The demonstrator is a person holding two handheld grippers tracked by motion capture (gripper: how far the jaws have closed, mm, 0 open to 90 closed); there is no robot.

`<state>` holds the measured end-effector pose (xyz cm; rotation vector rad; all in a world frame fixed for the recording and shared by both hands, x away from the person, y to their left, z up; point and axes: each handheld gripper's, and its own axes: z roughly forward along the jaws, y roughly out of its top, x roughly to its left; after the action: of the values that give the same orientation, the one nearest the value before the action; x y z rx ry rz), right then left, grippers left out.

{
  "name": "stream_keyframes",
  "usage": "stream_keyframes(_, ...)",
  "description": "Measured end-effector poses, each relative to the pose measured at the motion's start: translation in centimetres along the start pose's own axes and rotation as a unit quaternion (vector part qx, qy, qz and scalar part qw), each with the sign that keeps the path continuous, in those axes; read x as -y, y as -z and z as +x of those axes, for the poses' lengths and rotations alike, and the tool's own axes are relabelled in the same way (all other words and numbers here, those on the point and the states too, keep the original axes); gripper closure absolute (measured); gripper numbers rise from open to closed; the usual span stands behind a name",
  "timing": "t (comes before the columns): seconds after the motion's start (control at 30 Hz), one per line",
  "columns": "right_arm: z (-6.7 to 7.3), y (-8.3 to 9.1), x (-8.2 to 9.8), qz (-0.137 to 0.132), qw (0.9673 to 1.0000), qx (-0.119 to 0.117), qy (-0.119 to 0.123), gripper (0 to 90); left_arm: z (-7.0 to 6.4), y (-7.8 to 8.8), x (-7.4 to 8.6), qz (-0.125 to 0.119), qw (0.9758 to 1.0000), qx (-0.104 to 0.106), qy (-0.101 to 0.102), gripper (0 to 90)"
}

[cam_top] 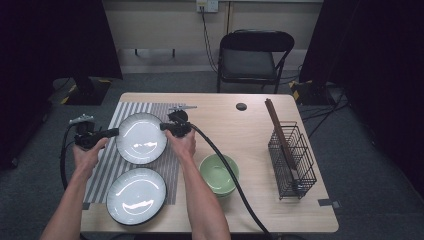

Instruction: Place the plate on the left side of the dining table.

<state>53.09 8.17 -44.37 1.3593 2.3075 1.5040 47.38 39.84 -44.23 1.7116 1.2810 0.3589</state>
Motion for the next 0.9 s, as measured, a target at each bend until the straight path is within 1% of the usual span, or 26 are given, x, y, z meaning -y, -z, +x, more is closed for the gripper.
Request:
stream_keyframes(0.03,-0.3,-0.3,0.3,0.004,1.0000,0.000,-0.006,85.7,0.1,-0.1,0.0,0.004,1.0000,-0.002,0.000,88.6)
stream_keyframes(0.07,-0.3,-0.3,0.3,0.004,1.0000,0.000,-0.006,85.7,0.2,-0.3,0.1,0.007,1.0000,-0.004,0.000,88.6)
stream_keyframes(0.13,-0.4,-0.6,0.5,0.008,0.9999,0.003,-0.006,85.5,0.3,-0.5,0.4,0.008,0.9999,-0.002,0.007,88.7)
stream_keyframes(0.17,-0.5,-0.6,0.5,0.008,0.9999,0.004,-0.007,85.4,0.3,-0.7,0.6,0.009,0.9999,-0.001,0.014,88.6)
stream_keyframes(0.23,-0.5,-0.7,0.6,0.010,0.9999,0.007,-0.008,85.5,0.4,-0.8,0.8,0.014,0.9998,-0.003,0.012,88.7)
stream_keyframes(0.27,-0.5,-0.8,0.6,0.015,0.9998,0.007,-0.008,85.5,0.4,-1.0,0.9,0.017,0.9996,-0.007,0.020,88.6)
stream_keyframes(0.33,-0.7,-1.1,0.9,0.012,0.9998,0.016,-0.009,85.2,0.3,-1.4,1.0,0.020,0.9995,-0.010,0.021,88.6)
stream_keyframes(0.37,-0.9,-1.3,1.0,0.016,0.9997,0.014,-0.014,85.1,0.4,-1.4,1.0,0.017,0.9996,-0.009,0.022,88.7)
stream_keyframes(0.4,-1.0,-1.4,1.1,0.014,0.9996,0.015,-0.019,85.0,0.5,-1.5,1.0,0.019,0.9995,-0.013,0.023,88.7)
stream_keyframes(0.47,-1.1,-1.5,1.1,0.014,0.9996,0.014,-0.020,85.2,0.6,-1.6,1.0,0.019,0.9994,-0.014,0.023,88.6)
stream_keyframes(0.5,-1.1,-1.5,1.0,0.014,0.9996,0.013,-0.020,85.3,0.6,-1.7,1.1,0.021,0.9993,-0.016,0.028,88.6)
stream_keyframes(0.53,-1.0,-1.7,1.0,0.014,0.9995,0.019,-0.022,85.1,0.5,-1.8,1.1,0.020,0.9993,-0.020,0.025,88.5)
stream_keyframes(0.6,-1.0,-1.7,1.0,0.014,0.9993,0.027,-0.023,83.8,0.6,-1.9,1.1,0.020,0.9992,-0.019,0.028,88.4)
stream_keyframes(0.63,-1.0,-1.7,1.0,0.014,0.9993,0.027,-0.023,83.8,0.5,-2.0,1.0,0.024,0.9991,-0.026,0.024,88.4)
stream_keyframes(0.67,-1.1,-1.7,1.0,0.017,0.9991,0.030,-0.023,76.6,0.4,-2.1,1.0,0.024,0.9989,-0.029,0.026,88.3)
stream_keyframes(0.7,-1.1,-1.7,1.0,0.017,0.9991,0.030,-0.023,76.6,0.4,-2.2,0.9,0.024,0.9989,-0.026,0.030,88.3)
stream_keyframes(0.73,-1.2,-1.7,0.9,0.018,0.9989,0.034,-0.026,72.2,0.4,-2.3,0.8,0.027,0.9989,-0.027,0.028,88.2)
stream_keyframes(0.8,-1.3,-1.5,0.9,0.015,0.9981,0.046,-0.039,66.7,0.3,-2.6,0.6,0.030,0.9986,-0.033,0.029,88.0)
stream_keyframes(0.87,-1.5,-1.4,1.0,0.010,0.9974,0.051,-0.049,61.3,0.4,-3.0,0.6,0.036,0.9982,-0.040,0.027,87.6)
stream_keyframes(0.9,-1.5,-1.2,0.9,0.011,0.9968,0.058,-0.053,60.4,0.5,-3.0,0.6,0.039,0.9979,-0.043,0.030,87.3)
